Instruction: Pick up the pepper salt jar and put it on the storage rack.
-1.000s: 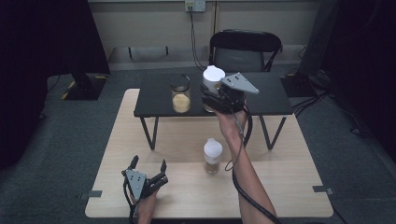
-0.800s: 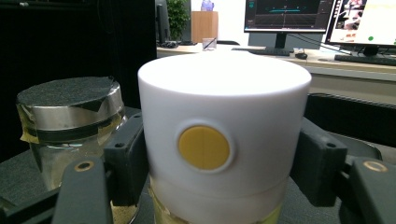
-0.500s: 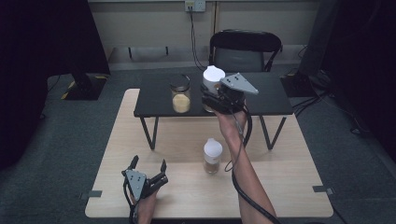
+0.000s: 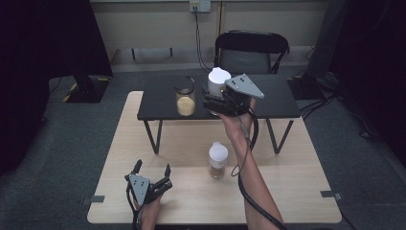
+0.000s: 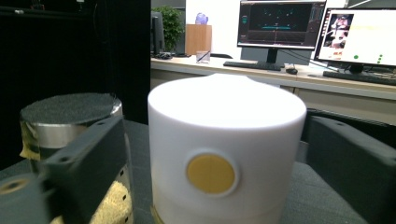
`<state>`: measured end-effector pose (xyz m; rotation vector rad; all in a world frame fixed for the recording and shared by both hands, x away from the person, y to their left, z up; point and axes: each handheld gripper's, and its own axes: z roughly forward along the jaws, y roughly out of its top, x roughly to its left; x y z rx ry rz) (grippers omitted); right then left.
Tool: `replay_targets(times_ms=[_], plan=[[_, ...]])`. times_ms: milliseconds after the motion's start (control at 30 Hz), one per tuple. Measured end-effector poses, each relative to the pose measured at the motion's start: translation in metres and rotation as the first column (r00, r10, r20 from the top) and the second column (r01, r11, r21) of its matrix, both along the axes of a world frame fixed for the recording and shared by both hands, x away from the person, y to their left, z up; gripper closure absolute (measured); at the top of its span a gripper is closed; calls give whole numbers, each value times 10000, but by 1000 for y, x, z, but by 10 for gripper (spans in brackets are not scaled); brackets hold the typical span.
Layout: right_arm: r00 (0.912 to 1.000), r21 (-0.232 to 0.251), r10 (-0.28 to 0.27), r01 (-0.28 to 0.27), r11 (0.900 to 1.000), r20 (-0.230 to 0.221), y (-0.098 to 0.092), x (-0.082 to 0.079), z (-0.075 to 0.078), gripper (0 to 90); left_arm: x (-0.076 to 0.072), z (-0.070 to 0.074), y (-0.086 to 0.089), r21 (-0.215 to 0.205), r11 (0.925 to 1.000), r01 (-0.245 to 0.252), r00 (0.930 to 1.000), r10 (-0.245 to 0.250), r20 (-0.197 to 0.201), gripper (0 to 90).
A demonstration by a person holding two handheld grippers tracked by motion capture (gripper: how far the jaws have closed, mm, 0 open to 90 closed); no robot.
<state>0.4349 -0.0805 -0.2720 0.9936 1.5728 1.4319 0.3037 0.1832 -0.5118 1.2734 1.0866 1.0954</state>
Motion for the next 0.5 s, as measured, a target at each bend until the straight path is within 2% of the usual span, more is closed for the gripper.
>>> replay_targets(times_ms=[200,500], plan=[[9996,120,-174,171,9998,223,-1,-2,1,0,0,0,0,1,10000,20,10000,-20,2,17],[9994,233,-103,95,9997,342,-3,-9,-3,0,0,0,0,2,10000,21,10000,-21,1,17]])
